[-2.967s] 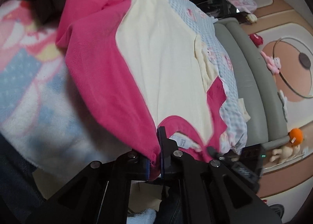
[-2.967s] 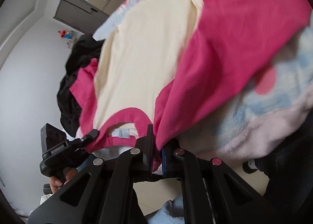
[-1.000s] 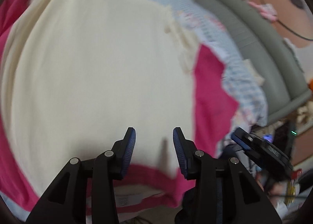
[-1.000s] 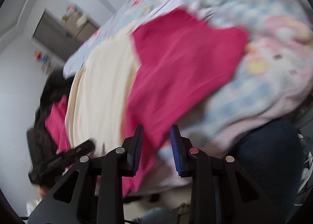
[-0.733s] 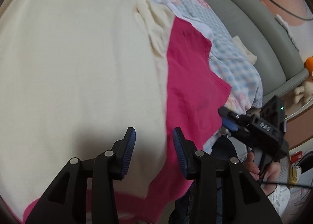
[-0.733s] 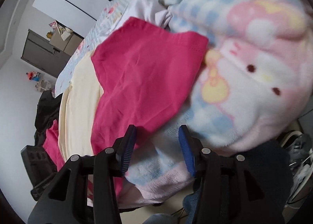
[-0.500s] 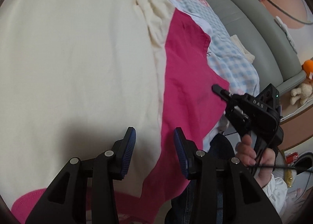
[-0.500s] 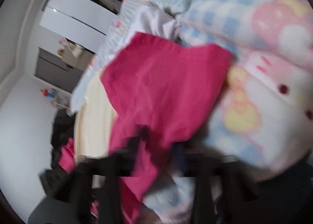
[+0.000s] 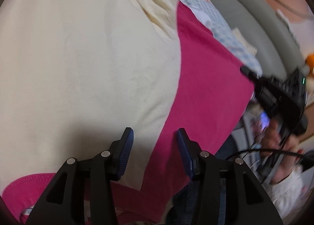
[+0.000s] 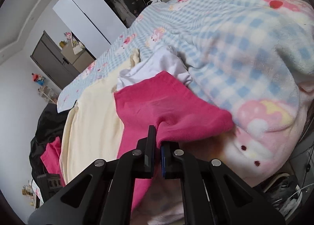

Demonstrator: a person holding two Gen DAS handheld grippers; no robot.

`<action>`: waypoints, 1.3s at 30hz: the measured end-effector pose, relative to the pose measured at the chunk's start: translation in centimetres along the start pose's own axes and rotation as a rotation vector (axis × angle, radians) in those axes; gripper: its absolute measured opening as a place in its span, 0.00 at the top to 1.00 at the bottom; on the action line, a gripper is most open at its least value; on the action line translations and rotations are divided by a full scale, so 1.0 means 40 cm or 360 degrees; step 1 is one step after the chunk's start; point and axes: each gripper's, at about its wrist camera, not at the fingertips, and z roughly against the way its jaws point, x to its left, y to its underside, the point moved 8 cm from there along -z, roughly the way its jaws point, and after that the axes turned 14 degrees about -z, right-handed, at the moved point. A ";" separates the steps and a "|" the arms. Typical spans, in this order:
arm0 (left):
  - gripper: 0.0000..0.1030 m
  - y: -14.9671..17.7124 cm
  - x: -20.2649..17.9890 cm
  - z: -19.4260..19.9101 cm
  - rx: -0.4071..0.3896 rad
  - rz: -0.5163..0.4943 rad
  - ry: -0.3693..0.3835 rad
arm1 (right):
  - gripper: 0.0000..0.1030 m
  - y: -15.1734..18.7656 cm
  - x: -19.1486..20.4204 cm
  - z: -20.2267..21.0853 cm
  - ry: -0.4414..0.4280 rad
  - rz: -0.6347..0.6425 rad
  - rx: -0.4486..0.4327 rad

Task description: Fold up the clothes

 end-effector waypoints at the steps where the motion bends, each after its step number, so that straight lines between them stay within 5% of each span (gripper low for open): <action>1: 0.54 -0.003 -0.002 0.008 0.0008 -0.0014 -0.0002 | 0.97 0.000 0.019 0.009 -0.0027 0.0024 -0.0009; 9: 0.52 -0.024 0.120 0.139 -0.0227 0.0224 0.0003 | 0.92 0.120 0.382 -0.001 -0.0382 0.0479 0.0099; 13: 0.52 -0.002 0.171 0.171 -0.0283 0.0325 -0.0012 | 0.86 0.304 0.446 -0.154 -0.0384 0.0652 0.0497; 15: 0.52 0.008 0.197 0.186 -0.0311 0.0376 -0.0020 | 0.86 0.405 0.404 -0.231 -0.0225 0.0661 0.0749; 16: 0.51 0.014 0.210 0.194 -0.0325 0.0401 -0.0023 | 0.85 0.428 0.390 -0.229 -0.0227 0.0651 0.0757; 23: 0.44 -0.033 0.171 0.208 -0.0384 0.0246 0.0089 | 0.72 0.380 0.293 -0.051 -0.0375 0.0471 0.0650; 26: 0.40 -0.045 0.108 0.171 -0.0299 0.0076 0.0096 | 0.65 0.343 0.177 -0.023 -0.0235 0.0361 0.0570; 28: 0.40 -0.041 0.097 0.127 -0.0179 -0.0052 -0.0058 | 0.64 0.339 0.110 -0.057 -0.0069 0.0289 0.0631; 34: 0.42 -0.100 0.112 0.076 -0.0039 -0.0333 -0.0655 | 0.65 0.350 0.095 -0.121 -0.0006 0.0378 0.0635; 36: 0.42 -0.130 0.130 0.099 -0.0116 -0.0329 -0.0769 | 0.69 0.361 0.066 -0.146 0.0070 0.0348 0.0626; 39: 0.42 -0.146 0.232 0.165 -0.0215 -0.0063 -0.0869 | 0.70 0.359 0.048 -0.146 0.0085 0.0328 0.0610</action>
